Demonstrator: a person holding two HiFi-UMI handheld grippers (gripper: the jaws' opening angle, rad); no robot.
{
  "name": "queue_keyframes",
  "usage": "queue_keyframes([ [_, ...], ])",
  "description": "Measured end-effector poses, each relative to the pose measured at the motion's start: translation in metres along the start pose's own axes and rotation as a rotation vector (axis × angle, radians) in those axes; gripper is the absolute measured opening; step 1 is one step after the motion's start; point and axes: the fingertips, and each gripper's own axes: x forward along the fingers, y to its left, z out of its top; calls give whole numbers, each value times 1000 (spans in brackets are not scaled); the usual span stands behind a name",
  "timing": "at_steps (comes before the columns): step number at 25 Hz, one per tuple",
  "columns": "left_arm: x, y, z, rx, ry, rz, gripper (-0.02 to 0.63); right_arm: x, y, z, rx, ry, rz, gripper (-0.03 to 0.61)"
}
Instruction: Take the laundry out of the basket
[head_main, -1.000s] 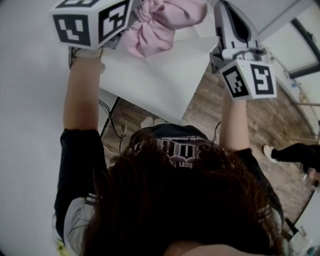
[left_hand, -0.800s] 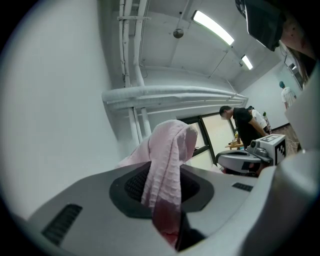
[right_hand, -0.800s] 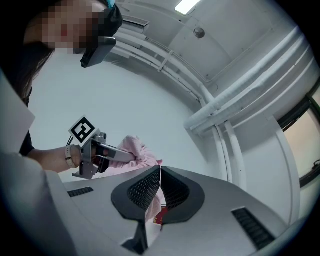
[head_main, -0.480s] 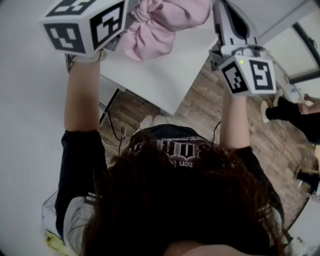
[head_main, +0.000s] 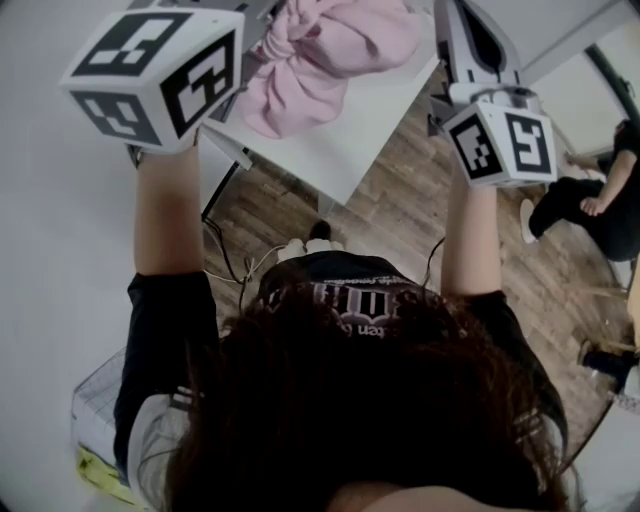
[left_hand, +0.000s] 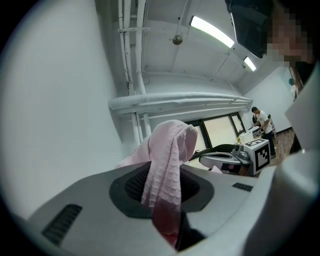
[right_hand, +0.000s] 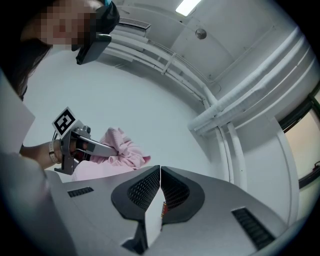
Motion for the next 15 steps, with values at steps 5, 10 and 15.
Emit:
queue_keyframes([
  [5,-29,-23,0,6,-2,10,91,-18,15,8,-1,-1,13,28],
  [10,-38,-39,-21,-18,17,32,91,-29,17,1,8,14,23,28],
  [15,-33,-43,-47,-46,49,41,91,-23,20,-13,33,25,44,28],
])
